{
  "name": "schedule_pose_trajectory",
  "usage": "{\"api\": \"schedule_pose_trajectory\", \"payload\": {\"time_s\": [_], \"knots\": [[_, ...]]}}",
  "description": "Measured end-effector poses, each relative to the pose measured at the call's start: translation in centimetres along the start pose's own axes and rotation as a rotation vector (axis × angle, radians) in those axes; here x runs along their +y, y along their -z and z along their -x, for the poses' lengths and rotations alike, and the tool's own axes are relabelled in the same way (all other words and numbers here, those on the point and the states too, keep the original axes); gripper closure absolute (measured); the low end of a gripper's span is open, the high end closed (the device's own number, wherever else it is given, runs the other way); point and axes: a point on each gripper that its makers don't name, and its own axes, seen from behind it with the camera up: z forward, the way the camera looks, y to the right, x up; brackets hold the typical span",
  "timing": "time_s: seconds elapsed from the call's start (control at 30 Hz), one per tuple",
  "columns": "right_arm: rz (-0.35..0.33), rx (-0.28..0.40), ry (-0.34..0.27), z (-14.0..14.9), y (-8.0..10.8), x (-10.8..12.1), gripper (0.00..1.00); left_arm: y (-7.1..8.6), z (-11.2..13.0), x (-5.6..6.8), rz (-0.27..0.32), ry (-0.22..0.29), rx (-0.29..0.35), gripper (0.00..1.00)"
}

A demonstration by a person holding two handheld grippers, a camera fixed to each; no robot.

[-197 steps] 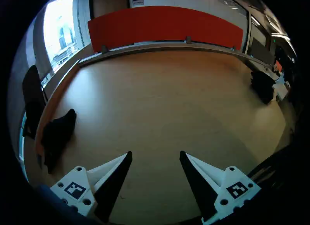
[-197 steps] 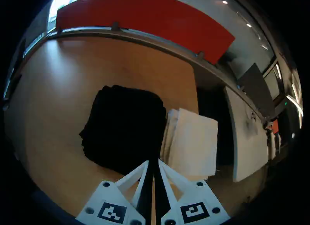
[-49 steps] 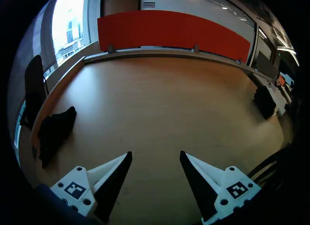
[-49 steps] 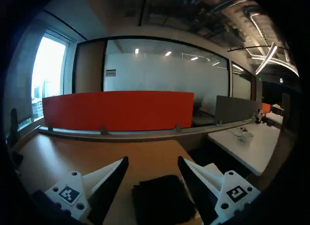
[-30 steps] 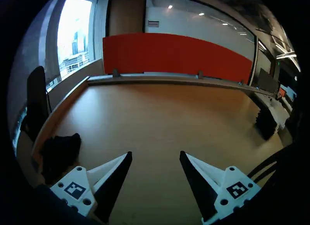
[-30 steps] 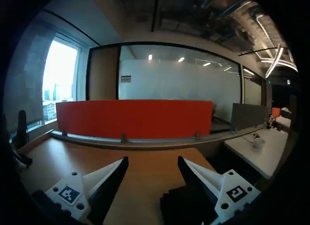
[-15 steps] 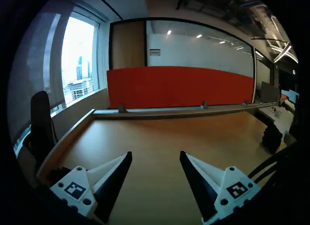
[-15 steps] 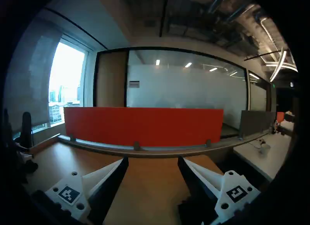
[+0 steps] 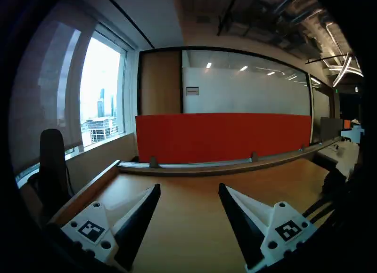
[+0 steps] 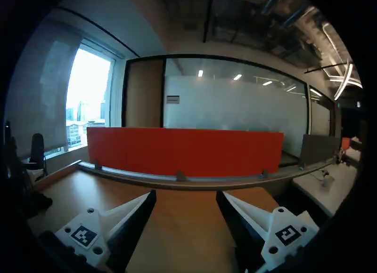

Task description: Fold towel

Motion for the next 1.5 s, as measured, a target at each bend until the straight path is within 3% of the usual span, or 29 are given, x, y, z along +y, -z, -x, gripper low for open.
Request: {"api": "schedule_pose_trajectory", "payload": {"time_s": [0.5, 0.77, 1.07, 1.5], "knots": [[-0.012, 0.016, 0.016, -2.1, -0.5, -1.8, 0.02, 0.5, 0.1, -0.2, -0.007, 0.017, 0.036, 0.09], [-0.037, 0.012, 0.007, -1.4, -0.6, -3.5, 0.02, 0.4, 1.2, -0.4, -0.005, 0.012, 0.065, 0.09], [-0.019, 0.018, -0.006, -0.2, -1.0, -3.3, 0.01, -0.4, 3.9, -0.5, -0.016, -0.010, 0.088, 0.09], [-0.017, 0.038, -0.013, 1.9, -2.2, -3.6, 0.02, -1.3, 9.8, -0.5, -0.027, -0.012, 0.092, 0.09]]}}
